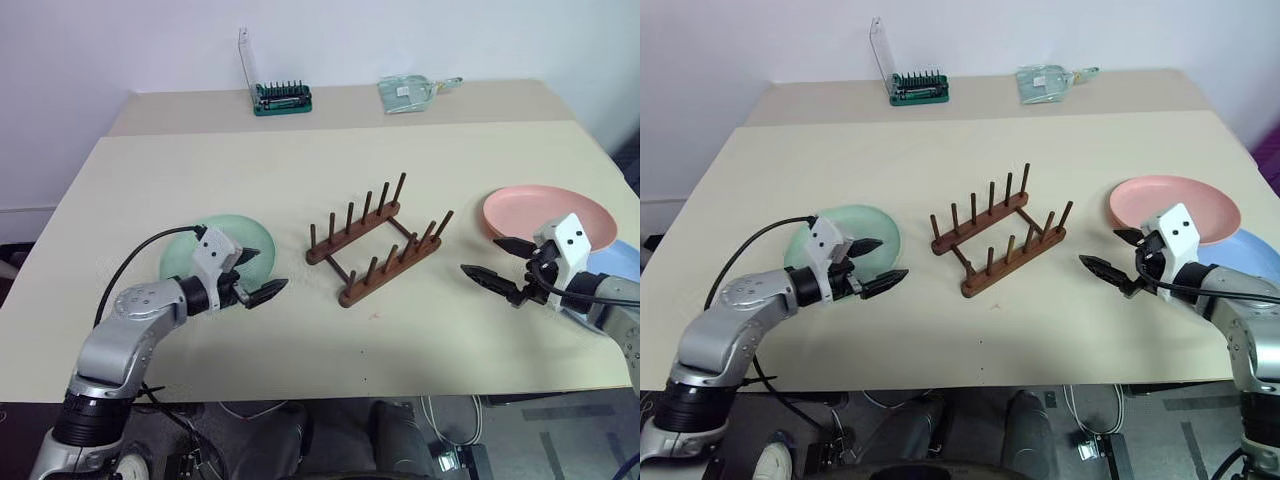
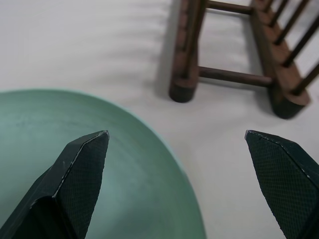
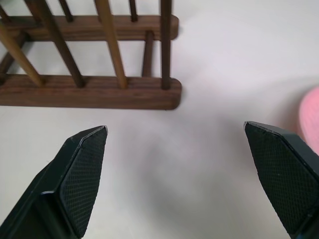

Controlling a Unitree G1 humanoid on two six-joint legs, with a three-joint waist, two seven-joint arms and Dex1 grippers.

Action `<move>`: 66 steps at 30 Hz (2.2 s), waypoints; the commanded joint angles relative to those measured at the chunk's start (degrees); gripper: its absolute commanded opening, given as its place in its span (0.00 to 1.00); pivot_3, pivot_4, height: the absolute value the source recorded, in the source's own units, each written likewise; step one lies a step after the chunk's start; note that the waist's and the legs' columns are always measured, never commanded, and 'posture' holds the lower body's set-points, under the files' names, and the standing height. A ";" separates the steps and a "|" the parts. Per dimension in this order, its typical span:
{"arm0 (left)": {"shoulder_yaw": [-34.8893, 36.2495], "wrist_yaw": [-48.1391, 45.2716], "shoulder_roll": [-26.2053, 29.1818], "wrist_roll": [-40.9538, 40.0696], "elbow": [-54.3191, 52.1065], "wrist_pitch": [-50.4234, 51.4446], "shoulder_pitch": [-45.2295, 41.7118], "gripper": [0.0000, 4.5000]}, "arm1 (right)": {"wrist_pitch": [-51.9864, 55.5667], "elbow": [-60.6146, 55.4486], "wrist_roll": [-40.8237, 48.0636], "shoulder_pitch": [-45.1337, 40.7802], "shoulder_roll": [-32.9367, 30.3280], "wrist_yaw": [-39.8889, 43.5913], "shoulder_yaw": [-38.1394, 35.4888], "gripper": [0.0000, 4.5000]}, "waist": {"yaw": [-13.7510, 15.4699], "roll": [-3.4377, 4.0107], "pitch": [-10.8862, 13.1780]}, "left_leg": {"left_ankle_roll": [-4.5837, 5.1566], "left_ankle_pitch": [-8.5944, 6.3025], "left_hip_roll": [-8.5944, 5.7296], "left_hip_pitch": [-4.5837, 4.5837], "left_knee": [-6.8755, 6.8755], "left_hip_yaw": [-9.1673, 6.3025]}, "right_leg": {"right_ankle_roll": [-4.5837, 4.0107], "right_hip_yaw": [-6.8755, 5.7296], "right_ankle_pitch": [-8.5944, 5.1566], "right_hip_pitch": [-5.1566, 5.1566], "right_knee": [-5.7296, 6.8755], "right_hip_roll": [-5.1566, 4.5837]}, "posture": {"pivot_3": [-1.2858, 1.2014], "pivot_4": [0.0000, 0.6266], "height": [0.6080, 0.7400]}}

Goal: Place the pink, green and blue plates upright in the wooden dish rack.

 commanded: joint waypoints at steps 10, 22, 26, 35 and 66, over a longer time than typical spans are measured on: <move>-3.85 0.20 0.00 1.46 -2.33 -2.33 0.90 1.00 | -1.05 -6.32 -0.69 1.30 2.84 -3.16 2.15 1.00 | 0.09 0.00 0.01 | -0.19 0.11 0.00 -0.02 0.00 0.01 | 0.00 0.00 0.00 -0.01 -0.02 -0.01 | 0.52 0.24 1.00; -19.75 2.92 -6.36 6.25 -5.80 -0.21 -1.10 1.00 | 1.56 -13.19 0.12 4.40 4.79 -5.79 3.18 1.00 | 0.11 0.02 -0.02 | -0.18 0.10 0.00 0.00 0.02 0.02 | 0.00 0.00 0.00 0.02 -0.02 -0.01 | 0.52 0.24 1.00; -20.56 7.99 -10.65 8.05 -6.91 1.18 -0.41 1.00 | 2.16 -13.72 0.96 2.42 6.28 -5.94 5.89 1.00 | 0.19 -0.01 -0.01 | -0.17 0.10 -0.01 0.00 0.05 0.04 | 0.00 0.00 0.00 0.09 -0.07 -0.03 | 0.52 0.24 1.00; -9.12 12.48 -5.55 11.86 -2.08 -1.78 -0.76 1.00 | 1.88 -14.45 1.41 2.64 7.56 -5.70 9.10 1.00 | 0.12 0.01 -0.02 | -0.17 0.10 0.04 0.01 0.02 0.03 | 0.00 0.00 0.00 0.02 -0.02 0.03 | 0.52 0.24 1.00; -17.50 2.13 -1.47 1.09 -13.80 6.50 -5.38 1.00 | 0.85 -14.53 3.55 9.18 3.72 -1.97 0.37 1.00 | 0.03 0.00 -0.01 | -0.14 0.08 0.06 0.03 0.01 0.11 | 0.00 0.00 0.00 0.00 -0.01 0.02 | 0.52 0.24 1.00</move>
